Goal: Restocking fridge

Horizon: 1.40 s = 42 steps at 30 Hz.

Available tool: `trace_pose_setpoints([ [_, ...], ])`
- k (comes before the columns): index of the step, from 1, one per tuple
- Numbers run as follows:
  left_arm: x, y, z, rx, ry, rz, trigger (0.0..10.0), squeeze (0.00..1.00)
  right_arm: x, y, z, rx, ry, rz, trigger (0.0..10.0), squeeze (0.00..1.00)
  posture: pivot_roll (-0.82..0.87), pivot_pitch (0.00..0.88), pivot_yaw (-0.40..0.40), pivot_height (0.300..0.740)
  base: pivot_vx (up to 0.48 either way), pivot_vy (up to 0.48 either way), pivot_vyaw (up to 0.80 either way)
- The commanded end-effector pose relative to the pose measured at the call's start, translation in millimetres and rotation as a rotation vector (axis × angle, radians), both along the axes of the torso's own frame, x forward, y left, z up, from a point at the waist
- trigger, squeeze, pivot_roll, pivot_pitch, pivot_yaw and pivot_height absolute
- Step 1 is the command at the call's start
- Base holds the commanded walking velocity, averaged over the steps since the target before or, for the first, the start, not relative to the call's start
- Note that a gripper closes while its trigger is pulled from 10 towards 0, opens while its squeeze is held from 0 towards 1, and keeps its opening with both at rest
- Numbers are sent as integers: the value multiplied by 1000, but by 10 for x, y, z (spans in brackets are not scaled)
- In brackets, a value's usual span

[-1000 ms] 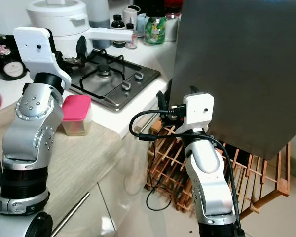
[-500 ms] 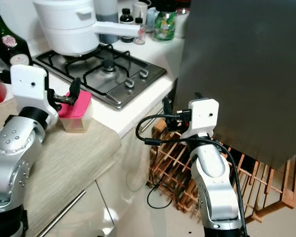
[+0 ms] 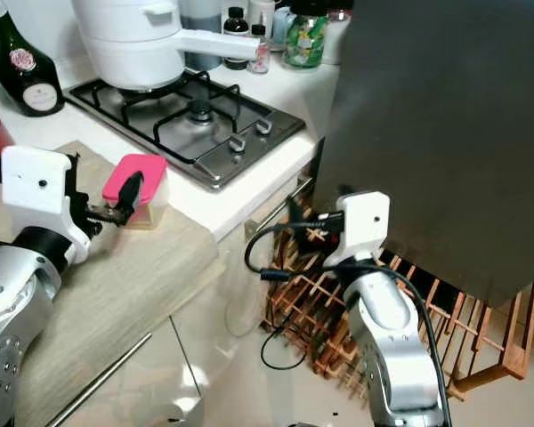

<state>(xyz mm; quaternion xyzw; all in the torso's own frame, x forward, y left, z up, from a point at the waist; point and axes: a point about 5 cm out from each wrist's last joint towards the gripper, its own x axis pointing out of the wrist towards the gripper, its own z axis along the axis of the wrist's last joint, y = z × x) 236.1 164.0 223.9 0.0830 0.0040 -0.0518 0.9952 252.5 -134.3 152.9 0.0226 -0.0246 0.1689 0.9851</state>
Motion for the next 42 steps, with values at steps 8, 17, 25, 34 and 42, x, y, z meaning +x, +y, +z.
trace_pose_setpoints([
  [8,-47,23,-34,-9,56,28,10000,0,-135,165,-121,14,129,216,10000,0,29,61,-26,740,0,0,0],
  [17,-50,-44,-71,-40,98,19,10000,0,-162,222,-101,-2,151,318,10000,0,17,62,-32,740,0,0,0],
  [25,-62,-176,-70,-114,135,-34,10000,0,-115,232,-79,-9,147,348,10000,0,13,56,-31,740,0,0,0],
  [34,-61,-260,-45,-120,161,-80,10000,0,-85,265,-72,-12,144,361,10000,0,26,56,-37,740,0,0,0],
  [42,177,-79,196,52,-20,36,10000,0,-29,306,-68,-9,123,356,10000,0,34,22,-28,740,0,0,0],
])
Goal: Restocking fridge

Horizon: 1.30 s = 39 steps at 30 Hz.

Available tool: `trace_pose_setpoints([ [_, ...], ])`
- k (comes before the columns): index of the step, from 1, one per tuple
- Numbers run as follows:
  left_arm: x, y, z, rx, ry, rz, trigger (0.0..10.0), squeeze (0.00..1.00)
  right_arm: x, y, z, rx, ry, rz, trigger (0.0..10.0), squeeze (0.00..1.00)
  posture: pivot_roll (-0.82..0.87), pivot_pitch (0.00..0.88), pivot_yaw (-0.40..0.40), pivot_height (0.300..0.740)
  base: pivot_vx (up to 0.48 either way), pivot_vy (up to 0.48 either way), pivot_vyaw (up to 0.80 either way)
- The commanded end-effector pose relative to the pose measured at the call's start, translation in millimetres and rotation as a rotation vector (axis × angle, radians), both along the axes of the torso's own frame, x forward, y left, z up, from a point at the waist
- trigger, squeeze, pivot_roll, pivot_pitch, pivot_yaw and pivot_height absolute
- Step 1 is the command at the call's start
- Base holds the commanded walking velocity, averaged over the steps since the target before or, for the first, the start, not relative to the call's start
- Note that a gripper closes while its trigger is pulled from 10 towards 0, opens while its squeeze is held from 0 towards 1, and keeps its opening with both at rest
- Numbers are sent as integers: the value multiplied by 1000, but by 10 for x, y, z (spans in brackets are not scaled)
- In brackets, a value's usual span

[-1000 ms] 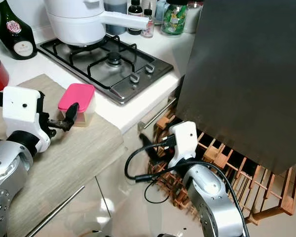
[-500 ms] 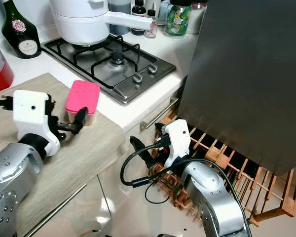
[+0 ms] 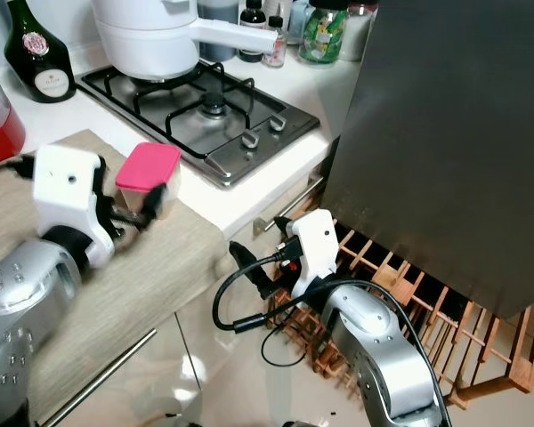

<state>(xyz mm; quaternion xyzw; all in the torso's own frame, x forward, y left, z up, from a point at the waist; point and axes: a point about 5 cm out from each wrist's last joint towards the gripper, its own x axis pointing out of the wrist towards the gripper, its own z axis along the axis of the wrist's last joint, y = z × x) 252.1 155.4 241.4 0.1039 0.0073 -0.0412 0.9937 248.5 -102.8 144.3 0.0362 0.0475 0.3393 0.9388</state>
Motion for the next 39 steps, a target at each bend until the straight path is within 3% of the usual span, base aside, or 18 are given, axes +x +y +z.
trace_pose_setpoints([
  [1,13,10,10,12,-18,22,10000,0,29,5,32,1,-26,-7,10000,0,30,20,-19,740,0,0,0],
  [8,-7,-24,-30,19,-4,14,10000,0,43,14,65,6,-40,-7,10000,0,28,27,-20,740,0,0,0],
  [16,-56,-173,-356,-4,197,-104,10000,0,115,-3,173,29,-75,-18,10000,0,19,24,-18,740,0,0,0],
  [23,-53,-172,-338,1,193,-100,10000,0,112,6,162,32,-72,-21,10000,0,19,27,-15,740,0,0,0],
  [32,52,-187,-338,-14,192,-67,10000,0,105,38,164,40,-73,-13,10000,0,7,27,-12,740,0,0,0],
  [39,198,-198,-471,-16,258,3,10000,0,75,30,157,32,-72,-12,10000,0,-13,31,-14,740,0,0,0],
])
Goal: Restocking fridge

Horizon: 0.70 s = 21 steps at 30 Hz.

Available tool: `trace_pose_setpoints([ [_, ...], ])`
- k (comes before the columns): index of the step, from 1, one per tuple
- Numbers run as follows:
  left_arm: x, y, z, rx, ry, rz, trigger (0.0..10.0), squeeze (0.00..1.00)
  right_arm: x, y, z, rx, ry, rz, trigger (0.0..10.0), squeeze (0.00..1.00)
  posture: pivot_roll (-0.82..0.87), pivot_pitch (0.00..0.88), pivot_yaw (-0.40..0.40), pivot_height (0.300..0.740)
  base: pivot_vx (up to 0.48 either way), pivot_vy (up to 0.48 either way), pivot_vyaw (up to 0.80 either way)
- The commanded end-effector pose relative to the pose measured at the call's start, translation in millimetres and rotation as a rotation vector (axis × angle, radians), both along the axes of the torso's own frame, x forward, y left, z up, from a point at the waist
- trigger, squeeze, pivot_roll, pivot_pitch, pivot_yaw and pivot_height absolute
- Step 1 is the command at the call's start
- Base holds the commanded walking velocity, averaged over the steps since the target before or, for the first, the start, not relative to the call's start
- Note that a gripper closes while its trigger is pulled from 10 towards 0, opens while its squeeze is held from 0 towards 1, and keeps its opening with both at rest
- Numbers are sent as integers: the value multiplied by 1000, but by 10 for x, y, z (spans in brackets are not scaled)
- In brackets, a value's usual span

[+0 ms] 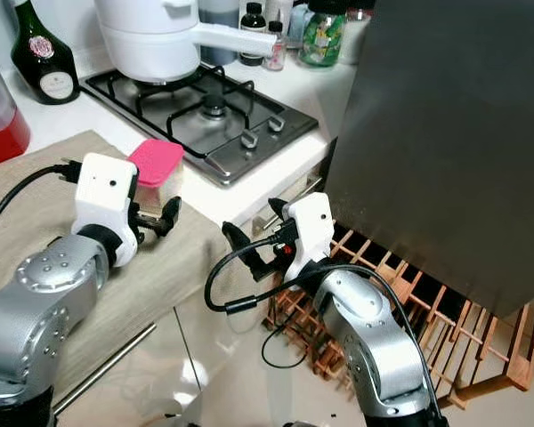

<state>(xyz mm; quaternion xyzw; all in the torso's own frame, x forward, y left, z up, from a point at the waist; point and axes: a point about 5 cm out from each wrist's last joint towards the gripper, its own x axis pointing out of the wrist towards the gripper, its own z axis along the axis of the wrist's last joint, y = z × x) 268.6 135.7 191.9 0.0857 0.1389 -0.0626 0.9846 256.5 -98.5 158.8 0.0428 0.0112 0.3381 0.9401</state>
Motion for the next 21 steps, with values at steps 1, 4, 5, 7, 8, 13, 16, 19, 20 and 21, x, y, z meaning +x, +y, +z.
trace_pose_setpoints([
  [1,33,-2,24,10,-10,17,10000,0,-4,-12,13,-5,-8,-6,10000,0,-13,31,-14,740,0,0,0],
  [4,99,-9,24,1,-21,36,10000,0,-16,-9,12,-7,-8,-6,10000,0,-20,33,-15,740,0,0,0],
  [5,168,-22,27,4,-34,43,10000,0,-23,-7,13,-8,-8,-7,10000,0,-24,34,-15,740,0,0,0],
  [7,223,-25,33,10,-49,49,10000,0,-27,-7,13,-9,-9,-7,10000,0,-28,33,-16,740,0,0,0],
  [8,236,-24,35,12,-52,50,10000,0,-28,-6,13,-9,-9,-7,10000,0,-28,33,-16,740,0,0,0],
  [13,389,51,94,-18,-121,108,10000,1000,-32,-17,15,-13,-11,-10,10000,0,-39,34,-17,740,0,0,0],
  [16,445,26,123,-62,-160,76,10000,1000,-35,-22,15,-15,-11,-12,10000,0,-45,34,-19,740,0,0,0],
  [19,517,15,147,-122,-213,23,10000,0,-35,-27,15,-17,-10,-12,10000,0,-48,33,-22,740,0,0,0],
  [20,548,24,129,-132,-218,1,10000,0,-34,-28,15,-18,-10,-12,10000,0,-49,30,-22,740,0,0,0],
  [21,576,39,116,-149,-228,-16,10000,0,-32,-28,14,-18,-10,-12,10000,0,-50,30,-23,740,0,0,0],
])
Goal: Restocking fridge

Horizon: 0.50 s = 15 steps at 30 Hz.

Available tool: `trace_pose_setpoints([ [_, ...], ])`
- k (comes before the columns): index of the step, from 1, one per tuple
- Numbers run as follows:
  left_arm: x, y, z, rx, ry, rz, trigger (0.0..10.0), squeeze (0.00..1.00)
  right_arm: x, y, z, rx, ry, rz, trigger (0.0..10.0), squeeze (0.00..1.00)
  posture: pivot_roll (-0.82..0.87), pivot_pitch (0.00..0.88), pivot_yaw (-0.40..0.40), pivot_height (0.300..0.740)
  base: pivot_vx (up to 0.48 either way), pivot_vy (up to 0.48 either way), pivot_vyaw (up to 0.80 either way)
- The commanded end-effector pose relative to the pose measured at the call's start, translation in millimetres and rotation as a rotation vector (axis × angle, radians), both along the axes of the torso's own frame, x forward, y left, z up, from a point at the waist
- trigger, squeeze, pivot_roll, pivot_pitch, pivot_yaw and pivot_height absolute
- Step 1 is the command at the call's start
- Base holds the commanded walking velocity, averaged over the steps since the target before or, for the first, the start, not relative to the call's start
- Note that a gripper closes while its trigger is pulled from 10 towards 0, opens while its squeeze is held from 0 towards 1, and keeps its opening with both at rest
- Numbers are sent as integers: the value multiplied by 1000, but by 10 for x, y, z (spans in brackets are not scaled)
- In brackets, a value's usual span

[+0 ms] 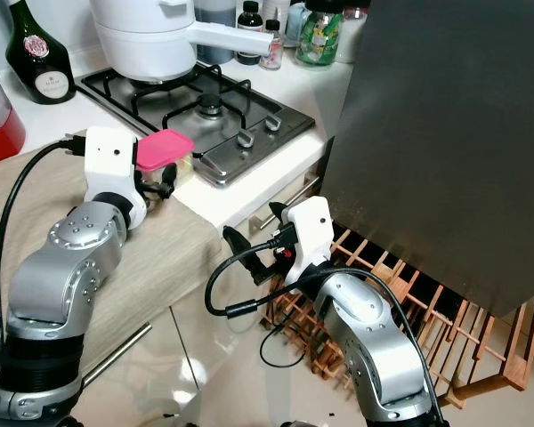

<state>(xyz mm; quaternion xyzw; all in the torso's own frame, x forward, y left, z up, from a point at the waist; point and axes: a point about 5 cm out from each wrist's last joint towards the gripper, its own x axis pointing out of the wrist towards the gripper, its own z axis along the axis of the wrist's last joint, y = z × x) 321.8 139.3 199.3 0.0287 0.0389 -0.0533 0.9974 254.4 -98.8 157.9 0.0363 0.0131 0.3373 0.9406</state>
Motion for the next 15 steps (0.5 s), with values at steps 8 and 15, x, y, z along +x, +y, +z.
trace_pose_setpoints([
  [8,131,-22,-151,-157,-16,-293,10000,0,-1,-38,24,-11,-17,-16,10000,0,-63,8,-1,740,0,0,0],
  [15,83,-140,-347,-110,14,-595,10000,0,10,-66,17,-5,-31,-53,10000,0,-79,0,41,740,0,0,0],
])
